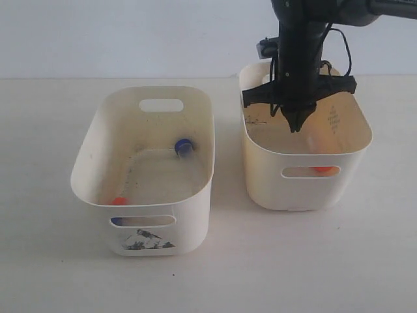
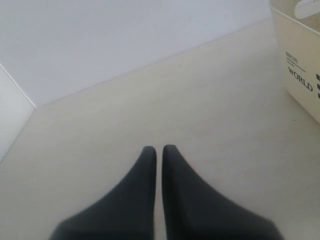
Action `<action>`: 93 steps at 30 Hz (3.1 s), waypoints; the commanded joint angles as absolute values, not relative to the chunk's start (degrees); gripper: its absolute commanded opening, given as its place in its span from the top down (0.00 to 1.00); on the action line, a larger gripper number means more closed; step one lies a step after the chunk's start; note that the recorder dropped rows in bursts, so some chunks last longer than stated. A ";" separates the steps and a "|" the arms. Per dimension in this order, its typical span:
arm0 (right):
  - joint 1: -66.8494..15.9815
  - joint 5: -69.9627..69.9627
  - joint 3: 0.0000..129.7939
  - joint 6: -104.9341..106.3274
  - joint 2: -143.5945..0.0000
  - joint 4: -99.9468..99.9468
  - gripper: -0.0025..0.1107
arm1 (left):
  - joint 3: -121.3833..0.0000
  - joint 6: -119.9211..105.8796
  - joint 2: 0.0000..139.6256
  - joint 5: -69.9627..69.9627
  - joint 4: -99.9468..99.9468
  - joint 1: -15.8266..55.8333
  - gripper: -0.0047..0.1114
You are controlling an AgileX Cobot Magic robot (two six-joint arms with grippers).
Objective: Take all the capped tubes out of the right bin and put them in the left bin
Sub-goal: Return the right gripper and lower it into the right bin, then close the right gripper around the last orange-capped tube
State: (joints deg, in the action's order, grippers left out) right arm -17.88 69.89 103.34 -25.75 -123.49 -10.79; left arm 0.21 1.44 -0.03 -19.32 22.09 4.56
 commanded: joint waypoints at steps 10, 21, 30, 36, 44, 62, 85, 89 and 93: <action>-17.65 69.96 101.87 -26.59 -127.09 -12.57 0.97 | 0.00 1.98 0.00 -19.26 21.93 4.87 0.92; -17.65 69.96 98.45 -28.01 -127.23 -17.91 0.97 | 0.00 1.98 0.00 -19.26 21.93 4.87 0.92; -17.65 69.96 98.45 -27.76 -127.23 -24.50 0.97 | 0.00 1.98 0.00 -19.26 21.93 4.87 0.92; -17.65 69.96 98.45 -27.76 -127.23 -24.73 0.86 | 0.00 1.98 0.00 -19.26 21.93 4.87 0.92; -17.65 69.96 98.45 -30.30 -127.35 -22.11 0.12 | 0.00 1.98 0.00 -19.26 21.93 4.87 0.92; -17.65 69.96 98.45 -34.17 -127.57 -21.86 0.11 | 0.00 1.98 0.00 -19.26 21.93 4.87 0.92; -17.65 69.96 98.45 -34.05 -133.94 -13.67 0.11 | 0.00 1.98 0.00 -19.26 21.93 4.87 0.92; -17.65 69.96 98.45 -34.30 -134.46 -12.40 0.11 | 0.00 1.98 0.00 -19.26 21.93 4.87 0.92; -17.65 69.96 98.45 -34.49 -134.46 -10.99 0.42 | 0.00 1.98 0.00 -19.26 21.93 4.87 0.92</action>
State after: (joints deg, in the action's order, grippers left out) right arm -17.90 68.56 99.88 -34.69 -131.63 -12.82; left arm 0.21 1.44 -0.03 -19.32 22.09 4.56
